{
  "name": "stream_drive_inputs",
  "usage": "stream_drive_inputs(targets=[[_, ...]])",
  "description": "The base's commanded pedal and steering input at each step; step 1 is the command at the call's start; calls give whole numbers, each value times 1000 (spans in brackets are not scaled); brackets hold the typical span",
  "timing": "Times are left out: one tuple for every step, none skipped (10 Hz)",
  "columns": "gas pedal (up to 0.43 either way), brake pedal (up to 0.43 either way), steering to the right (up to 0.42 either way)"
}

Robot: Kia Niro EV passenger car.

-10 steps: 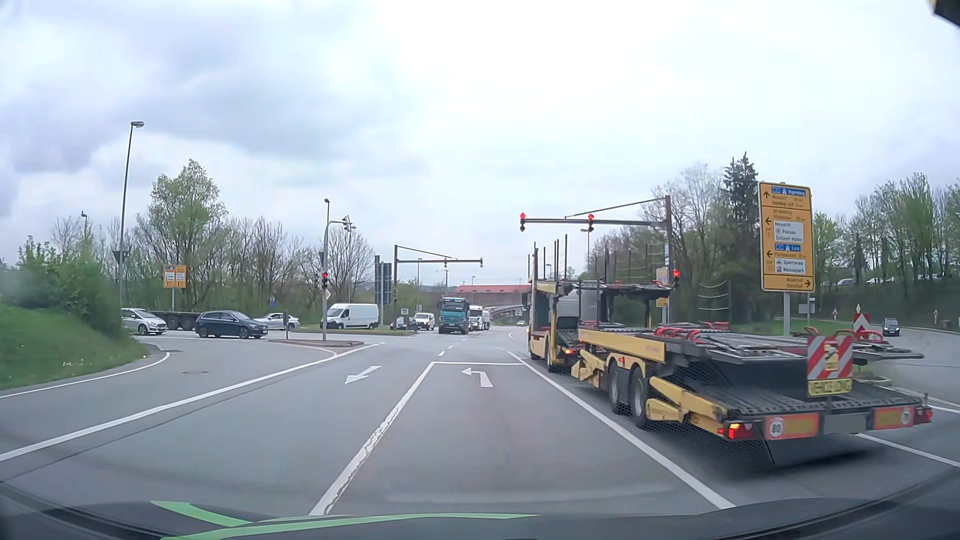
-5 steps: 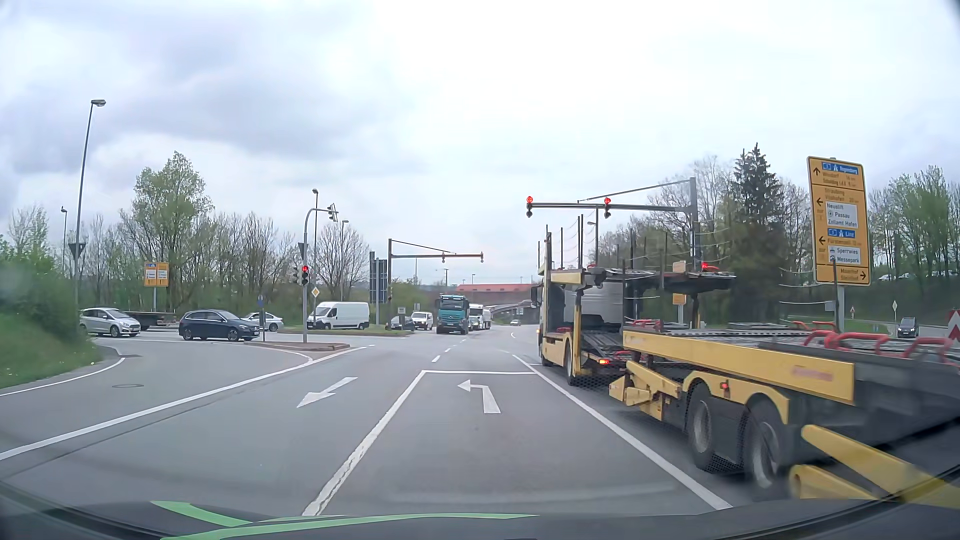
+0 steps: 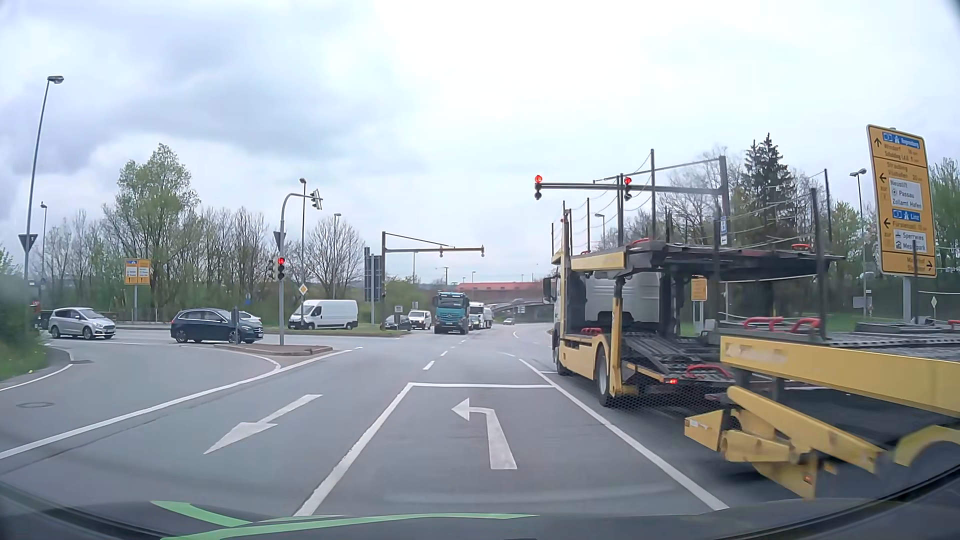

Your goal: Follow the waypoints while adhering to traffic rules and regulations

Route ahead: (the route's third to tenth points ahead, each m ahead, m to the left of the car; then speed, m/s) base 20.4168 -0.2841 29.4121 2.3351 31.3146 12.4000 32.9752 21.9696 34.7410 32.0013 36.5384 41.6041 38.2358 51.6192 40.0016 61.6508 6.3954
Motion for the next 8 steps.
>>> stream_drive_inputs(targets=[[0, 226, 1], [0, 232, 1], [0, 232, 2], [0, 238, 4], [0, 244, 7], [0, 244, 8], [0, 250, 13], [0, 250, 15]])
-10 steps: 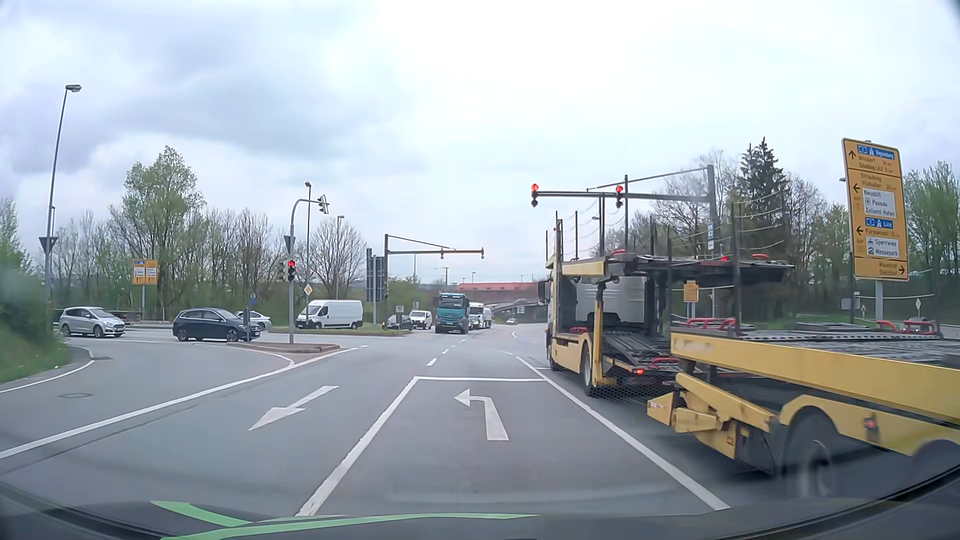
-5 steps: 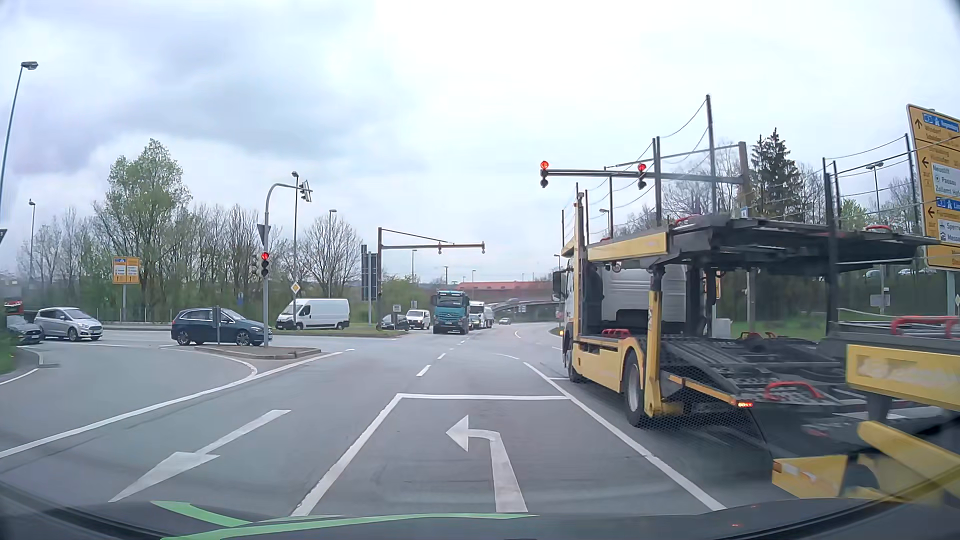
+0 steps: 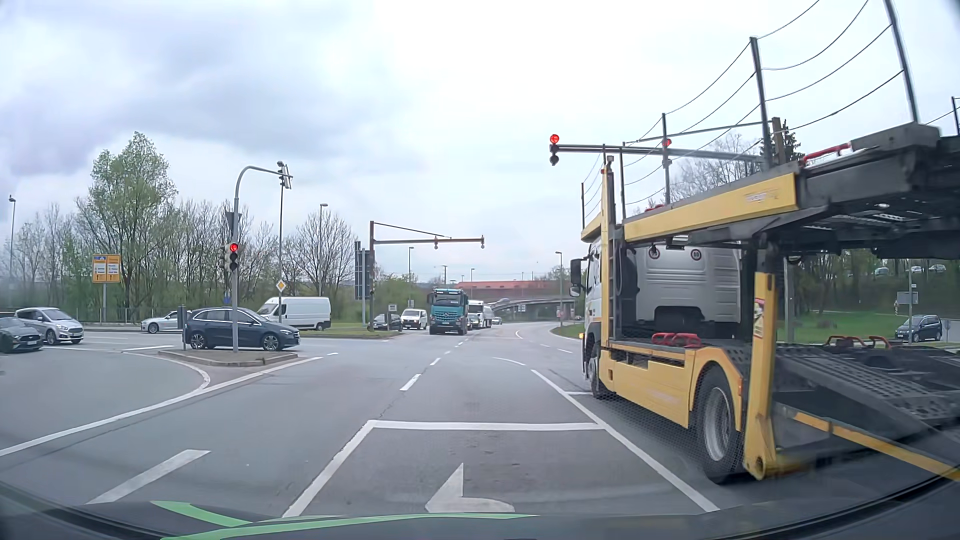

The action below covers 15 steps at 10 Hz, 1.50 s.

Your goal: Follow the waypoints while adhering to traffic rules and regulations

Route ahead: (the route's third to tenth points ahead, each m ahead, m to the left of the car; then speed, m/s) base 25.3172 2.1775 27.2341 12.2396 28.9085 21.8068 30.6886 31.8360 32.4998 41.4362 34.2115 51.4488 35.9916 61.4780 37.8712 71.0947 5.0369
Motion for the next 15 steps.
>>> stream_drive_inputs(targets=[[0, 256, 8], [0, 262, 1], [0, 268, 0], [0, 268, -3], [0, 274, -6], [0, 274, -6], [0, 280, -8], [0, 280, -10], [0, 280, -12], [0, 280, -17], [0, 287, -18], [0, 287, -17], [0, 287, -17], [0, 287, -16], [0, 287, -10]])
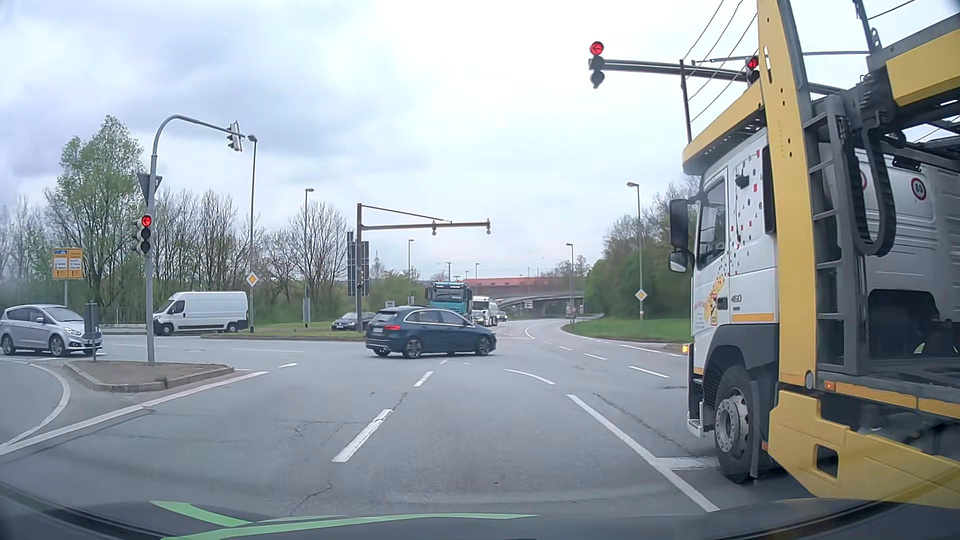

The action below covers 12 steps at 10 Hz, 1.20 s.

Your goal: Follow the waypoints while adhering to traffic rules and regulations

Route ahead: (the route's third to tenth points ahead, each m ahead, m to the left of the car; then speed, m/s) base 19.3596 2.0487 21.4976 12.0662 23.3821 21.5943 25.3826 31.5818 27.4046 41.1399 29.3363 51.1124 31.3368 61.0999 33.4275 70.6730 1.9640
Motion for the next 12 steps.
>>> stream_drive_inputs(targets=[[0, 287, 0], [0, 287, 10], [0, 280, 16], [0, 274, 16], [0, 268, 15], [0, 262, 13], [0, 256, 10], [0, 256, 9], [0, 244, 8], [0, 238, 8], [0, 232, 8], [0, 232, 8]])
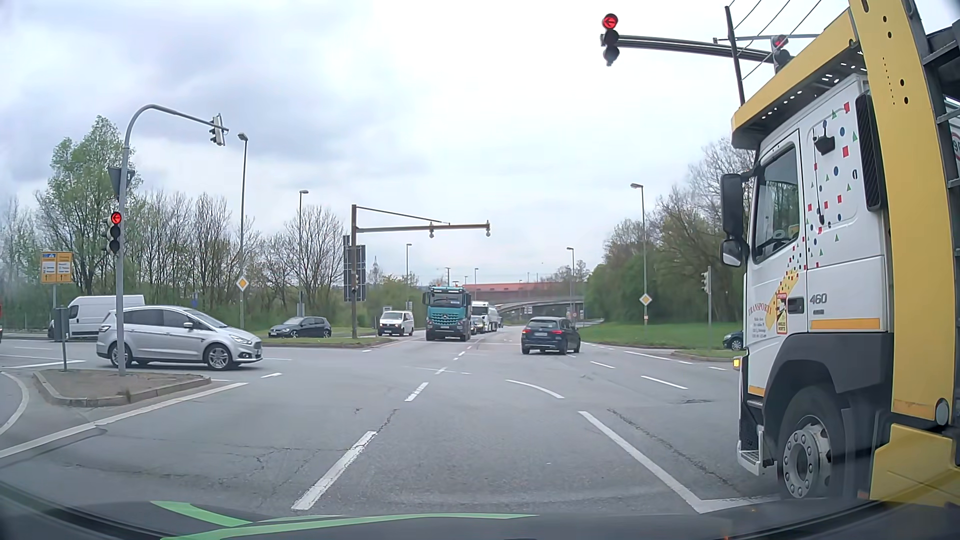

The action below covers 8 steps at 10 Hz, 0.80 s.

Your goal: Follow the waypoints while adhering to traffic rules and regulations

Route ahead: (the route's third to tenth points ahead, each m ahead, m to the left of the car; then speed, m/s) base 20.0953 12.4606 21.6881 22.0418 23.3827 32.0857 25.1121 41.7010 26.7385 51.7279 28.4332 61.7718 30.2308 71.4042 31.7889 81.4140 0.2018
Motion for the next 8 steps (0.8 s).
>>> stream_drive_inputs(targets=[[0, 232, 7], [0, 232, 8], [0, 232, 7], [0, 226, 8], [0, 226, 8], [0, 232, 7], [0, 238, 8], [0, 244, 7]])
